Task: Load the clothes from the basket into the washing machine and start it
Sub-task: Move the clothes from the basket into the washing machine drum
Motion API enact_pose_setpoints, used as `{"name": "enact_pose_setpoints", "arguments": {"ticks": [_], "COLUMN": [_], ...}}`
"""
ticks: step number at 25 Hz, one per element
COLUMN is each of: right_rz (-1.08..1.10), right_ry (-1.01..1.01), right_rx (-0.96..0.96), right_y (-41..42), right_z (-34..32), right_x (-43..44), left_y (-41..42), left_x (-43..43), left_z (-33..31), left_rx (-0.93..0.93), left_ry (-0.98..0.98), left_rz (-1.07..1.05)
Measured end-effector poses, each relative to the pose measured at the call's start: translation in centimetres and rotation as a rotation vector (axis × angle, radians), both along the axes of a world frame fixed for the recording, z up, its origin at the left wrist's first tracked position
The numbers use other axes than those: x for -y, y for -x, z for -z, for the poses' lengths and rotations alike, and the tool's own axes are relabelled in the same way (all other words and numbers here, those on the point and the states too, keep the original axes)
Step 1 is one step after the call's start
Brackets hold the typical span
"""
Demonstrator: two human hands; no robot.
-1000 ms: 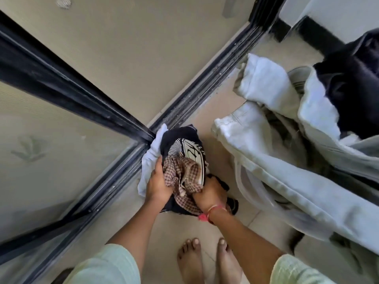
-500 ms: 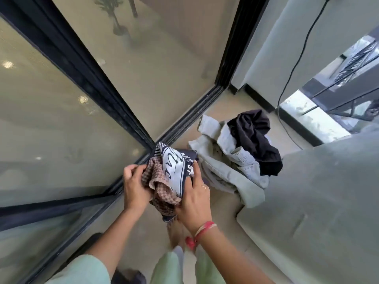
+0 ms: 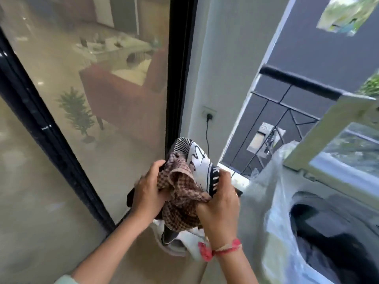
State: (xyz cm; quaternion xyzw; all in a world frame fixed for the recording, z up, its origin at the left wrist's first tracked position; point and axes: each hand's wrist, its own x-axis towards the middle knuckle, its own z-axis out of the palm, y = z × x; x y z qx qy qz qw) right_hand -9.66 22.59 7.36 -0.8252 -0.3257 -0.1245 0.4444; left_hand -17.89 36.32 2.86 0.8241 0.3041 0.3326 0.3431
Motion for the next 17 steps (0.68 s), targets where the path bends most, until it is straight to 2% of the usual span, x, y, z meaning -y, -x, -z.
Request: {"name": "enact_pose_setpoints", "arguments": {"ticks": [3,6,10,14,17], "right_rz": [0.151,0.265,0.334,0.317,0.123], "right_ry": [-0.162,-0.284,-0.395,-0.503,-0.544], "right_rx": [0.033,0.075,0.069,-0.278,-0.691], "right_y": [-4.3,-8.5,-14.5,-20.2,-22.0], "right_z": [-4.5,-8.3,-10.2,-6.7,-5.5], "right_x": [7.0,16.0,27.9,35.8,39.3], "left_y": [-5.9,-11.8,-19.4,-25.4,-27.9], "left_x": [5.2,12.2,21.8,28.3,31.7], "left_z": [-6.4,-10.3,-12.7,-11.2,-9.0], "left_rx": [0.196,0.348,0.351,0.273,0.249], "left_ry": [-0.140,-0.138,-0.058,0.142,0.189], "left_rz": [0.122,0.306,0.533,0.648,0.693]}}
